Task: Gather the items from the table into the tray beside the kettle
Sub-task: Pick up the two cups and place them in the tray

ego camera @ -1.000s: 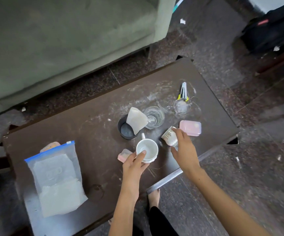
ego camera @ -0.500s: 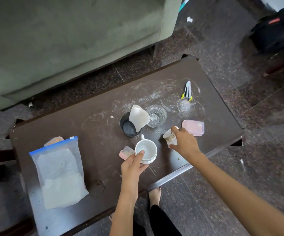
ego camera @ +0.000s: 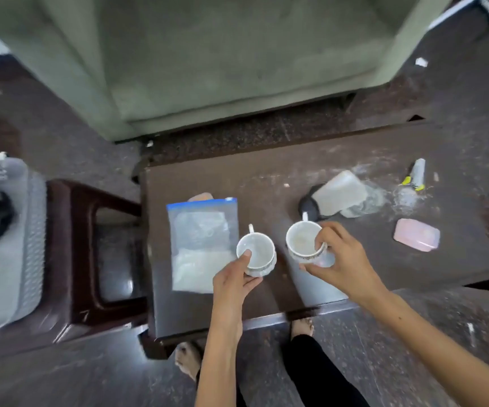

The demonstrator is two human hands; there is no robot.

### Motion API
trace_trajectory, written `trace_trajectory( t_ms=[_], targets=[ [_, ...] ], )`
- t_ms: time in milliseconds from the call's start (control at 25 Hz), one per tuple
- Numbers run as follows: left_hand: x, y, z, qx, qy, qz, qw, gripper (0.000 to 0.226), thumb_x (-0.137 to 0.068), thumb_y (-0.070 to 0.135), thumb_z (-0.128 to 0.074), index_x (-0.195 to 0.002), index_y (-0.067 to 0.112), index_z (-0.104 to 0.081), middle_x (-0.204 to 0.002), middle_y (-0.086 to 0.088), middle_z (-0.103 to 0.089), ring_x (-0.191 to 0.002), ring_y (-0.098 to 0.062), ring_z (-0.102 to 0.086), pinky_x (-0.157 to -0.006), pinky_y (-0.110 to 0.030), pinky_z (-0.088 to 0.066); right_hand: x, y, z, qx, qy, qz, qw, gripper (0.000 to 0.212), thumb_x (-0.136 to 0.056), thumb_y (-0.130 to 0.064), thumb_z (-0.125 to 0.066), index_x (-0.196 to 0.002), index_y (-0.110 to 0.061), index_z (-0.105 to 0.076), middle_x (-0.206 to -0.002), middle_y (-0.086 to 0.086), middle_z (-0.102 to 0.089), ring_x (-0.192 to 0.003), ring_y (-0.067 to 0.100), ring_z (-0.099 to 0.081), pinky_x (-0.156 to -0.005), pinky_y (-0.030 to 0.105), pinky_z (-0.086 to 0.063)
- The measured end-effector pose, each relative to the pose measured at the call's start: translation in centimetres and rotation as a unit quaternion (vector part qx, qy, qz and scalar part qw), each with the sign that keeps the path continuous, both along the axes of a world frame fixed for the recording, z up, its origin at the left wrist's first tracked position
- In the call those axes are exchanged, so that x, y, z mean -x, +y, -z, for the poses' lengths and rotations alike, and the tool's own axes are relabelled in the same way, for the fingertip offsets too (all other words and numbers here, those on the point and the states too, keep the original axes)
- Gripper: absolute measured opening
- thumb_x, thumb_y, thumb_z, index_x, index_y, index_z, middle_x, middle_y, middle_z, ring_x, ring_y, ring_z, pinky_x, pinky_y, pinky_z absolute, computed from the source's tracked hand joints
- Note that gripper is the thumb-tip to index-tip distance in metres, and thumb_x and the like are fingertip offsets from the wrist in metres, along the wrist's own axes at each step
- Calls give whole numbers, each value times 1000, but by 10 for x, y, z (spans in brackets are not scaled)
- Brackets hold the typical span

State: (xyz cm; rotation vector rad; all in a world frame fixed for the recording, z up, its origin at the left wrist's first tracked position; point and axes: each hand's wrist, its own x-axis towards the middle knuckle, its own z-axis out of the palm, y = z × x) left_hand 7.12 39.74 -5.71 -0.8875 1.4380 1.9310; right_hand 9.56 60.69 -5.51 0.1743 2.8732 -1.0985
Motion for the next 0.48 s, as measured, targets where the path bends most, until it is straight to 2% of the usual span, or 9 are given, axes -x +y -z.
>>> trace_trajectory(
  t_ms=[80,200,320,400,480],
  targets=[
    [4,-29,-5,1,3,-11,1000,27,-87,28,-64,-97,4,-70,-101,-17,-63,-103,-31,-65,-85,-34,-57,8,-28,-8,21,16,-6,1000,44,-56,-17,-87,-81,-14,-52,-112,-1,-54,-91,19,-58,-73,28,-50],
    [16,-124,-14,22,18,-59,998,38,-87,29,-65,-103,-5,-67,-102,-24,-65,-105,-34,-64,-87,-35,-57,33,-123,-14,52,30,-55,997,43,-57,-17,-88,-79,-14,-51,-110,-4,-54,-90,7,-54,-74,16,-45],
    [25,-218,-31,43,41,-81,995,37,-89,29,-62,-105,-5,-66,-109,-24,-67,-104,-30,-66,-87,-33,-57,55,-217,-21,89,31,-69,993,45,-53,-9,-89,-76,-14,-51,-110,-2,-56,-89,2,-55,-75,12,-48],
    [31,-271,-42,57,47,-115,991,33,-89,28,-62,-102,-2,-67,-105,-18,-69,-102,-27,-67,-85,-32,-57,69,-272,-26,106,39,-83,990,46,-52,-7,-89,-76,-15,-50,-110,-2,-56,-91,0,-54,-75,15,-50],
    [38,-321,-52,66,58,-151,985,25,-89,27,-62,-96,4,-68,-99,-12,-70,-97,-24,-68,-84,-32,-57,84,-326,-32,119,52,-106,986,47,-53,-9,-88,-78,-16,-49,-111,-4,-55,-96,0,-53,-75,24,-53]
  ],
)
